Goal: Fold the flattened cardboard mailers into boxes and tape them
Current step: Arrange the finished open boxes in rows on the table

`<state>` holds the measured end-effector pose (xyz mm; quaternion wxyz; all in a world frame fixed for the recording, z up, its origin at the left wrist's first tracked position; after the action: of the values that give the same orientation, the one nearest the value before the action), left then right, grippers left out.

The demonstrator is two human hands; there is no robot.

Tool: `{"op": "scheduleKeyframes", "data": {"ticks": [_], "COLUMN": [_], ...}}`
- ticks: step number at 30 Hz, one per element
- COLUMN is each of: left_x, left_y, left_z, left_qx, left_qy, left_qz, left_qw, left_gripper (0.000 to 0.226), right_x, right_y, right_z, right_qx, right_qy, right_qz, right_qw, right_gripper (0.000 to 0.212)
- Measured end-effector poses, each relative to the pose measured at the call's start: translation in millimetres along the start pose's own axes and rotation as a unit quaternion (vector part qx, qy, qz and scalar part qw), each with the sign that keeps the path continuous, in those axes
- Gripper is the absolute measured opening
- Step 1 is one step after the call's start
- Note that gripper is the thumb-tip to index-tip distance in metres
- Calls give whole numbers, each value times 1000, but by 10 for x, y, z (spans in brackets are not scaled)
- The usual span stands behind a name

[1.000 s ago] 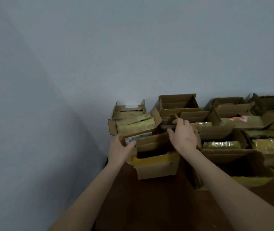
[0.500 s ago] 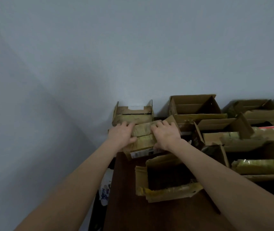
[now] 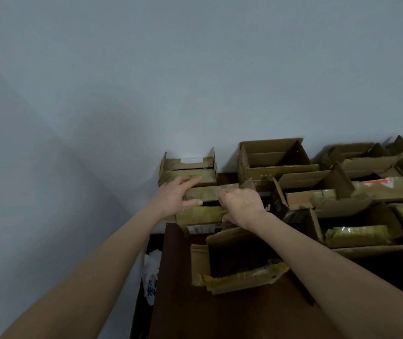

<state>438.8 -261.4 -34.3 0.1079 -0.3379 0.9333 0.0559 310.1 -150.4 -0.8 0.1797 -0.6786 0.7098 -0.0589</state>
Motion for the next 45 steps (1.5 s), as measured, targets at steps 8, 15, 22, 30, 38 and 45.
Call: {"op": "scheduleKeyframes", "data": {"ticks": [8,15,22,30,38,45], "left_x": [-57,79,90,558,496,612], "left_y": [50,271,-66,-982,-1289,-1138], "left_z": [150,72,-258,7,220,352], "left_qx": [1,-239,-154,-223,-220,-36], "left_qy": [79,88,207,103,186,119], "left_qz": [-35,-168,-234,-312,-222,-192], "left_qw": [996,952,938,918,931,973], "left_gripper": [28,27,26,70,58,48], "right_x": [-283,-397,290,1272,1364,1417], "right_y": [352,758,390,334,599,446], "right_z": [54,-321,-524,-56,-120,63], "right_qx": [187,287,334,262,-23,-7], "right_qy": [-121,149,177,88,47,5], "right_qz": [100,217,164,224,222,193], "right_qw": [970,921,911,935,974,981], "right_gripper": [54,23,26,49,52,53]}}
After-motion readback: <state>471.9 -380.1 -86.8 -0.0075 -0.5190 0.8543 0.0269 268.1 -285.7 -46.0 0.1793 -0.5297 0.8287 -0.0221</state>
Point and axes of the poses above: each hand's wrist, its own x-axis towards the middle knuckle, its own z-axis out of the palm, y = z × x, the point moved 5 cm from there along x, towards the middle knuckle, and after that the axes turned 15 degrees about x, right-handed, at the moved point
